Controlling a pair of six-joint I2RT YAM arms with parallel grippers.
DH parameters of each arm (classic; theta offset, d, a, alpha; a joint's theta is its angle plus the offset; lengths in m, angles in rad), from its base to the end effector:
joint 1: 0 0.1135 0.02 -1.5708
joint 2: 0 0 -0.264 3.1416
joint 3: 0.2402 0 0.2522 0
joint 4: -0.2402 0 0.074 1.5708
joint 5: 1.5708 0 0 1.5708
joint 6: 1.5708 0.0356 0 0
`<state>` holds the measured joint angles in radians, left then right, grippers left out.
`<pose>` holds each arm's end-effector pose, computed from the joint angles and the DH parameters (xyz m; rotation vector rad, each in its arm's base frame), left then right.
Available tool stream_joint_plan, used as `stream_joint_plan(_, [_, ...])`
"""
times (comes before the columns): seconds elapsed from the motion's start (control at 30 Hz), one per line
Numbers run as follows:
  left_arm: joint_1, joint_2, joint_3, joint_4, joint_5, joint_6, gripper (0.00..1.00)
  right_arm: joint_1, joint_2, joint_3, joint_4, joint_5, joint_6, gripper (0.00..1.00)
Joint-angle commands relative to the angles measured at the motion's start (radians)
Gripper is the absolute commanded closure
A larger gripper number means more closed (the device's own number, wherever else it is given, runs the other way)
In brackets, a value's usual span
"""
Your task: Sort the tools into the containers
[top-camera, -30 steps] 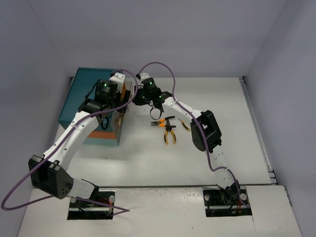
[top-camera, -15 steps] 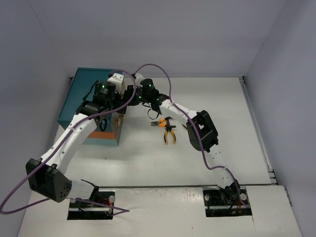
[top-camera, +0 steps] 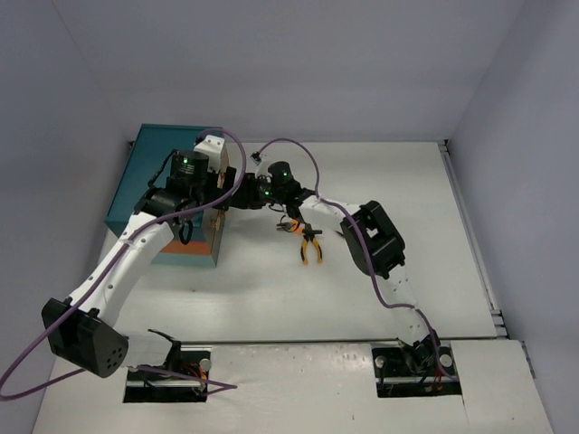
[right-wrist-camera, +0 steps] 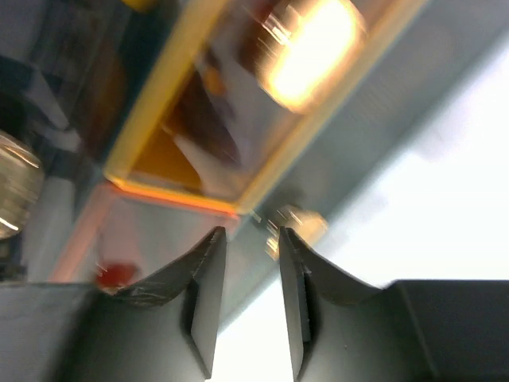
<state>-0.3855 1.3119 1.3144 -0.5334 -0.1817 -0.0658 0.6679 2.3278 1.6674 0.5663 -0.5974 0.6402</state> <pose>0.2723 -0.1035 0.3741 0.2251 2.0810 -0.0822 0.4073 0.3468 0.1928 -0.5312 1.7994 1.4417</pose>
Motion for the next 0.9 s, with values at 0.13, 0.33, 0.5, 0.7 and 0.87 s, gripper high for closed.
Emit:
stream_joint_plan(0.13, [-0.004, -0.032, 0.049, 0.012, -0.087, 0.102, 0.11, -0.047, -0.113, -0.100, 0.123, -0.027, 0.088, 0.45])
stream_joint_plan(0.33, [-0.003, -0.039, 0.037, 0.000, -0.104, 0.114, 0.11, -0.048, -0.010, -0.051, 0.232, -0.126, 0.199, 0.40])
stream_joint_plan(0.5, [-0.003, -0.040, 0.032, -0.010, -0.110, 0.113, 0.11, -0.042, 0.055, -0.015, 0.304, -0.157, 0.291, 0.41])
stream_joint_plan(0.7, [-0.004, -0.043, 0.025, -0.013, -0.108, 0.109, 0.11, -0.033, 0.113, -0.018, 0.405, -0.160, 0.407, 0.43])
stream_joint_plan(0.87, [-0.005, -0.039, 0.028, -0.013, -0.102, 0.106, 0.11, -0.028, 0.179, 0.011, 0.516, -0.205, 0.489, 0.44])
